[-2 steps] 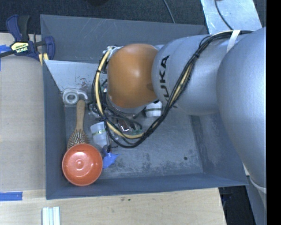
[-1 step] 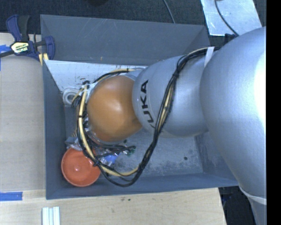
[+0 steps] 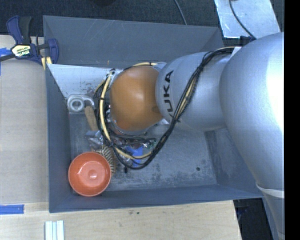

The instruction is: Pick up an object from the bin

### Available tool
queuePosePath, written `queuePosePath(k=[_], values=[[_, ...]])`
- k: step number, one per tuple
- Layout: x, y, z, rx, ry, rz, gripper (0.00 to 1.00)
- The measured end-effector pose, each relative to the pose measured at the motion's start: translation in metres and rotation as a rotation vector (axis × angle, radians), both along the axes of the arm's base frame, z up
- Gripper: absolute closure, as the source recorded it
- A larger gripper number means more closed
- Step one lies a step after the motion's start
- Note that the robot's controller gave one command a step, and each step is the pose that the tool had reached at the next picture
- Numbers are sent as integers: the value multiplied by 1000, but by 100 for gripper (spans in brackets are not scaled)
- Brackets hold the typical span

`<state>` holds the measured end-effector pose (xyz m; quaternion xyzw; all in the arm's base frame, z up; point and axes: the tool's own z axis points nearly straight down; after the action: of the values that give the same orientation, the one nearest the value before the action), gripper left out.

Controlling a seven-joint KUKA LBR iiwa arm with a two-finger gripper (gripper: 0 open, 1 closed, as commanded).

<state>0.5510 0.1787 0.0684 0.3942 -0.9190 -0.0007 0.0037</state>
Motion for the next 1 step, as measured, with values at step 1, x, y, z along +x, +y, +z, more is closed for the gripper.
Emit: queuePosePath(k=[1], values=[[-48,62,9,8,-46,615,100]])
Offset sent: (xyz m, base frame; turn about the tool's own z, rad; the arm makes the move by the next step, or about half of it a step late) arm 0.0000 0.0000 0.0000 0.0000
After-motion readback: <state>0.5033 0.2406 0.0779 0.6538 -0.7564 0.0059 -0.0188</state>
